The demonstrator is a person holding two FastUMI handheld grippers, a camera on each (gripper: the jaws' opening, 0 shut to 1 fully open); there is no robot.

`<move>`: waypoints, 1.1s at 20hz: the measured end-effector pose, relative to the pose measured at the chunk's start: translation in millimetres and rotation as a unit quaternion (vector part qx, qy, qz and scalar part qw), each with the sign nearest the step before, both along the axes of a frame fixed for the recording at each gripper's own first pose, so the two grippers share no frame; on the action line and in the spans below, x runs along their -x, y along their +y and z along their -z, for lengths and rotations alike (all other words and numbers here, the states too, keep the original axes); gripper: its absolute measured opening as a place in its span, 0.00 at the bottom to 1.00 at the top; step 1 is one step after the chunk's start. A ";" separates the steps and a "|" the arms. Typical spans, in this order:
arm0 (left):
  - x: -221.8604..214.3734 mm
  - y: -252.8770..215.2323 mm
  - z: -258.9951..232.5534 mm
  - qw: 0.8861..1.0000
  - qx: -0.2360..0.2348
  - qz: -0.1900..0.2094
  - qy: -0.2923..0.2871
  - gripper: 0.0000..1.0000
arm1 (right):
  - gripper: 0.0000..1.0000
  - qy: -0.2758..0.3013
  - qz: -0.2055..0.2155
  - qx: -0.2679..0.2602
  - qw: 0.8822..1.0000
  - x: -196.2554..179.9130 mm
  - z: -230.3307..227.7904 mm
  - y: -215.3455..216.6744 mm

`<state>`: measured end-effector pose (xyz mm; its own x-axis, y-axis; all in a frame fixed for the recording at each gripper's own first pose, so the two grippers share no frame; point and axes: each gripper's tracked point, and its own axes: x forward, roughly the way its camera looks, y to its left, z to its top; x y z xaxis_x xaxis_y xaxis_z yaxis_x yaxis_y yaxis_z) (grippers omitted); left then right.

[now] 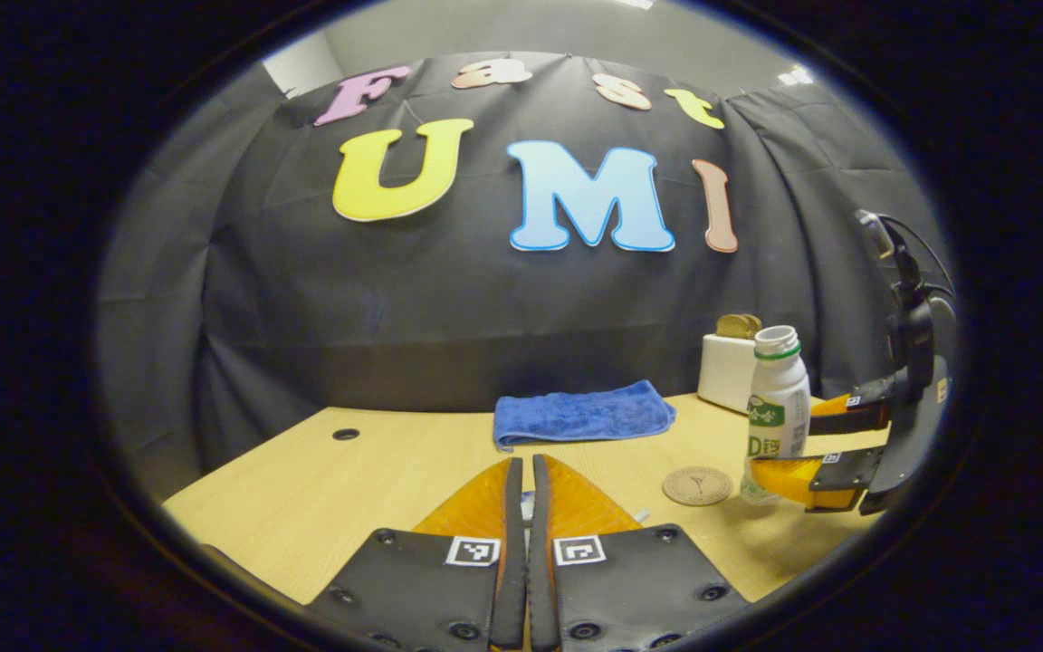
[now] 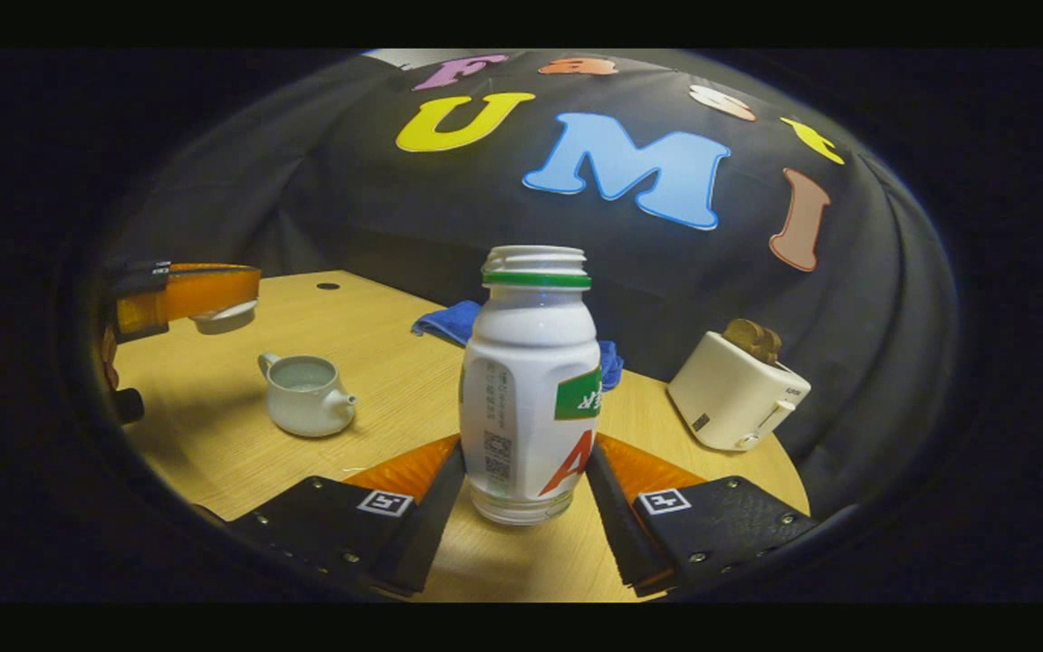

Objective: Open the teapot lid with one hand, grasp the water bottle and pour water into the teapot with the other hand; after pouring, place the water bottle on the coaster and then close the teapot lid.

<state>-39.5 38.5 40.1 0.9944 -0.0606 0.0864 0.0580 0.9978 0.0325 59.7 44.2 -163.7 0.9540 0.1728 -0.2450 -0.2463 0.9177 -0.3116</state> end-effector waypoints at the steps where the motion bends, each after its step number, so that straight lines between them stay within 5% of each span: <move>1: -5.8 -6.6 1.9 1.000 0.003 0.004 0.002 0.12 | 0.76 -0.003 0.001 -0.003 1.000 1.7 -1.5 -5.2; 22: -47.5 -36.9 38.2 0.999 0.016 0.006 0.042 0.12 | 0.76 -0.041 0.022 -0.031 0.998 14.2 -20.6 -56.1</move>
